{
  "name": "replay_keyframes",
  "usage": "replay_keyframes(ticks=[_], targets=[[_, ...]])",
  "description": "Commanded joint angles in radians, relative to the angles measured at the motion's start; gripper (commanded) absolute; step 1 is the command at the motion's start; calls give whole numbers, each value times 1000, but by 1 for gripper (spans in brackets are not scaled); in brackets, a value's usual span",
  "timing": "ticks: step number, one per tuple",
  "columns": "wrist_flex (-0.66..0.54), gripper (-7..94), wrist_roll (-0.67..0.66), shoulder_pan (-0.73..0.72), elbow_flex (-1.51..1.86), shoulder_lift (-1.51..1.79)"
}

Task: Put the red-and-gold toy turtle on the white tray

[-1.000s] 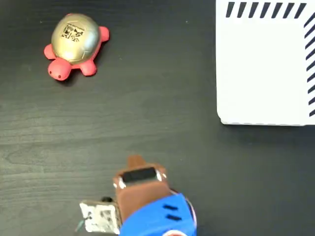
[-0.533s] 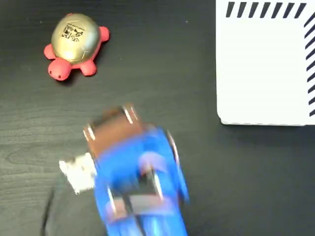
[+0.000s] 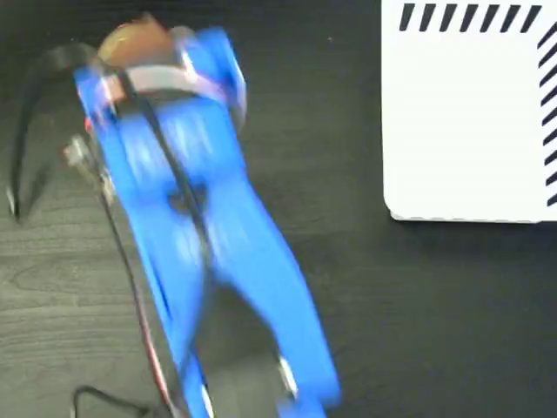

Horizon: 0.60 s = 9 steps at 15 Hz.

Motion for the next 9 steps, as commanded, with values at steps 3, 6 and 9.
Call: replay_keyframes(ticks=[3,6,9], targets=[[6,0,-48,-41,-426,-293],[21,7,-127,-49,-459,-364],[80,39,-183,-29,-482,-379]])
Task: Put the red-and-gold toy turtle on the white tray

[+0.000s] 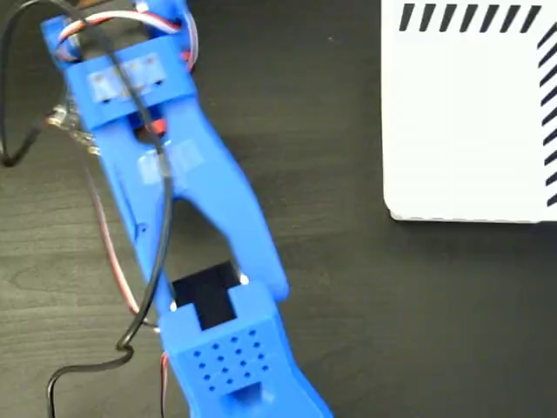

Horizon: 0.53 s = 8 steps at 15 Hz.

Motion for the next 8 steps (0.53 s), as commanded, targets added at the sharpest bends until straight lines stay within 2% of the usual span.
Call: replay_keyframes(ticks=[1,5,8], targets=[[34,45,-37,8,-64,48],[95,56,-74,46,-118,48],[97,61,-100,67,-129,29]])
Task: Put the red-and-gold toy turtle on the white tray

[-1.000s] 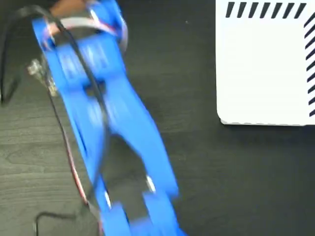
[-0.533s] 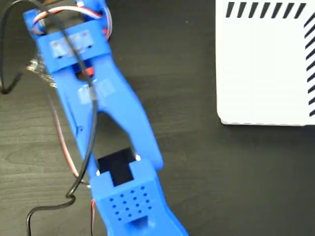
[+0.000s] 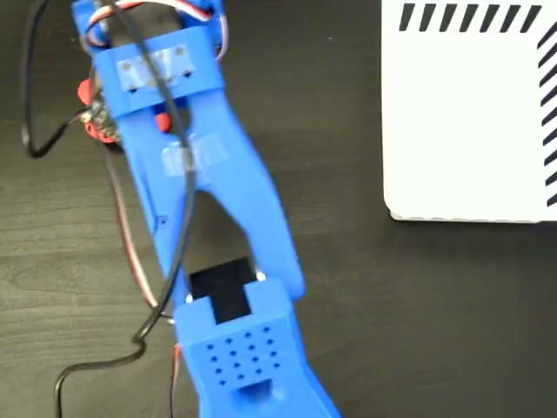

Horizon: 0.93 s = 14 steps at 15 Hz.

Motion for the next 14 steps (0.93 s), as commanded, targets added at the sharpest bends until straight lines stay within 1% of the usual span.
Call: replay_keyframes(ticks=[1,5,14], targets=[[9,62,-25,3,-60,17],[-9,62,-23,-5,-89,-60],[-6,62,0,-35,-199,-202]])
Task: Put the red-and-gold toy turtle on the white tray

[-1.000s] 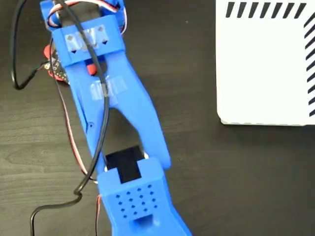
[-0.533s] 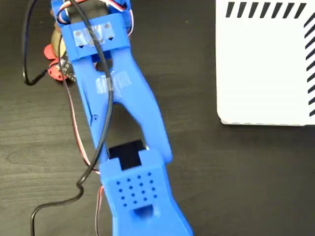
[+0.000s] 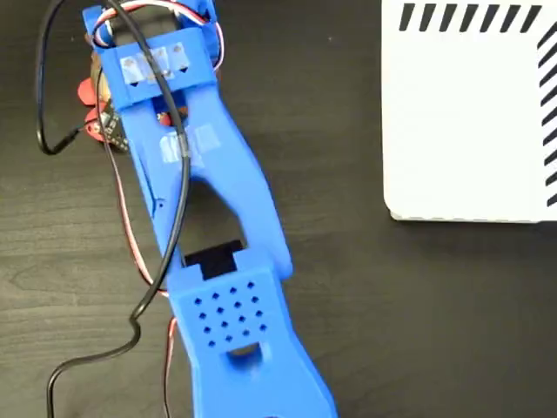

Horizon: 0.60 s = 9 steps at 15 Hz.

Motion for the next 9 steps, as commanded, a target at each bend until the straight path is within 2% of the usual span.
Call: replay_keyframes(ticks=[1,9], targets=[[5,62,0,-18,-91,34],[-12,60,2,-14,-184,-52]])
